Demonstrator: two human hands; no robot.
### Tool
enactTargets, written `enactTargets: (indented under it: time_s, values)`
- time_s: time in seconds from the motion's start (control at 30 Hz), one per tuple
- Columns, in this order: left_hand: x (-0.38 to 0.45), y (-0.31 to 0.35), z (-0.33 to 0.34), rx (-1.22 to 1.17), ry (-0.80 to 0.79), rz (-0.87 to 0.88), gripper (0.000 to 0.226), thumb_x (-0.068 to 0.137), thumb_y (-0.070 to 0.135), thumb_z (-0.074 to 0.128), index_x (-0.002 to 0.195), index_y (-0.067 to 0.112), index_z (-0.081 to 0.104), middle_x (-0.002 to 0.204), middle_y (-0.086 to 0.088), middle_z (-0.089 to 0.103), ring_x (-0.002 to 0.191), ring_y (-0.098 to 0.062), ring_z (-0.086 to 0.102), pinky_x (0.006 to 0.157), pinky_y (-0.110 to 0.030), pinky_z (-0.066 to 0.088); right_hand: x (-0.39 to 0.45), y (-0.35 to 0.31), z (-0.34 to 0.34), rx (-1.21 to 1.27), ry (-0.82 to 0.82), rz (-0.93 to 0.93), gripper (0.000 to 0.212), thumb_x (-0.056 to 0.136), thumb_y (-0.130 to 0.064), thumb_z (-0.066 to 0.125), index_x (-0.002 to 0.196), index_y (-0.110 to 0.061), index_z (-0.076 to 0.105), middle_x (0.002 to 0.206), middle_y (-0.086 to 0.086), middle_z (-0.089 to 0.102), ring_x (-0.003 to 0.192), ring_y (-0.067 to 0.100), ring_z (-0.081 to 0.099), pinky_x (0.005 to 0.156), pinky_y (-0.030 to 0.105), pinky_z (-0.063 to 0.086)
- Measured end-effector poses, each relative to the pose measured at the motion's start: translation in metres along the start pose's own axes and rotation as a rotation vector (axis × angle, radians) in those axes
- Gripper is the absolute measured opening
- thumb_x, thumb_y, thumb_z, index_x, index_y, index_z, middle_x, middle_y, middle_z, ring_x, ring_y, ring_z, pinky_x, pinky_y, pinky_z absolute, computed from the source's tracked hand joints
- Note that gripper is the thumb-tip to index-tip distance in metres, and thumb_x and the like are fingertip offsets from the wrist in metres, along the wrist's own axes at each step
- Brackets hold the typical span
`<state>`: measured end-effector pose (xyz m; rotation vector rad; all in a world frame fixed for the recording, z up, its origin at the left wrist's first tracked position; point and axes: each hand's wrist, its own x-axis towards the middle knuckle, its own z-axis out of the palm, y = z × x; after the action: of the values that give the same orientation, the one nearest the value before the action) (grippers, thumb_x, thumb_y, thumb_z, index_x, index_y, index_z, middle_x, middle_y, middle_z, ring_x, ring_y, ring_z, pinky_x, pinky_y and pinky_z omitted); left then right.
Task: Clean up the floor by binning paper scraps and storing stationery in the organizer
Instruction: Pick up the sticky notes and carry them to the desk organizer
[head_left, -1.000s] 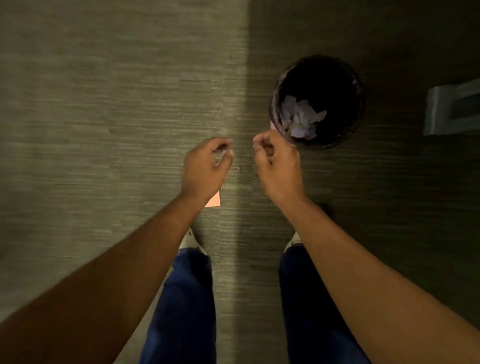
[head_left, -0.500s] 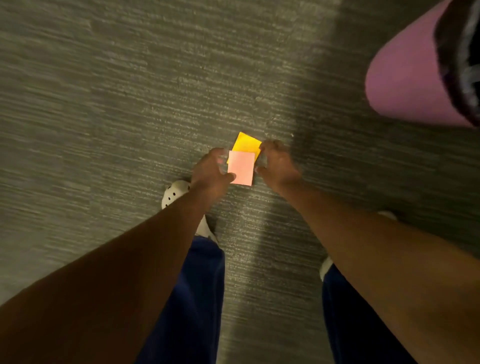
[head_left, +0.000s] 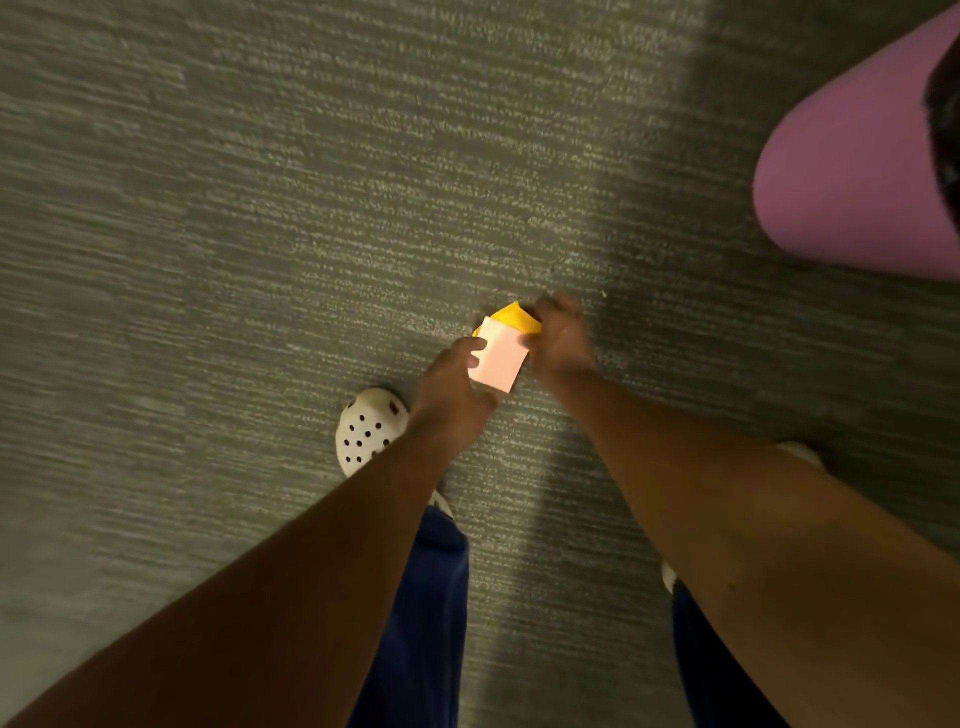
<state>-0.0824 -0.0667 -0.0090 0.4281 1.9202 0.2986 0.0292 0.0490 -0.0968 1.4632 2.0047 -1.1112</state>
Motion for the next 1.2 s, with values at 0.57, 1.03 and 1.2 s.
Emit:
enactTargets:
  time_s: [0.57,1.03,1.2]
  values:
    - [-0.155,0.263,-0.11,-0.185,0.056,0.379,0.028,0.093,0.009,0.073,0.12,0.008,0.066,0.105,-0.016,0.072,0.093,-0.034,0.068,0.082,-0.041,0.055,-0.206,-0.063,-0.319,0.901,0.095,-0.207,0.029,0.095,0.002,0.068,0.115,-0.008,0.048,0.09,0.001,0.062,0.064,-0.008,0.062,0.052,0.01,0.047]
    - [-0.432,0.542,-0.129,-0.199,-0.147,0.881,0.026,0.101,0.012,0.063,0.125,0.021,0.065,0.076,0.017,0.075,0.048,-0.003,0.056,0.035,-0.021,0.044,-0.464,-0.061,-0.627,1.177,0.757,-0.237,0.03,0.089,-0.018,0.08,0.113,-0.016,0.062,0.072,0.007,0.06,0.063,0.014,0.058,0.055,0.019,0.051]
    - [-0.537,0.614,-0.072,-0.197,-0.167,0.954,0.005,0.101,0.022,0.066,0.101,0.025,0.07,0.081,0.003,0.075,0.049,-0.012,0.063,0.041,-0.027,0.053,-0.568,-0.008,-0.672,1.327,0.792,-0.208,0.021,0.096,-0.036,0.071,0.116,-0.029,0.067,0.109,-0.01,0.076,0.098,0.012,0.076,0.071,0.025,0.064]
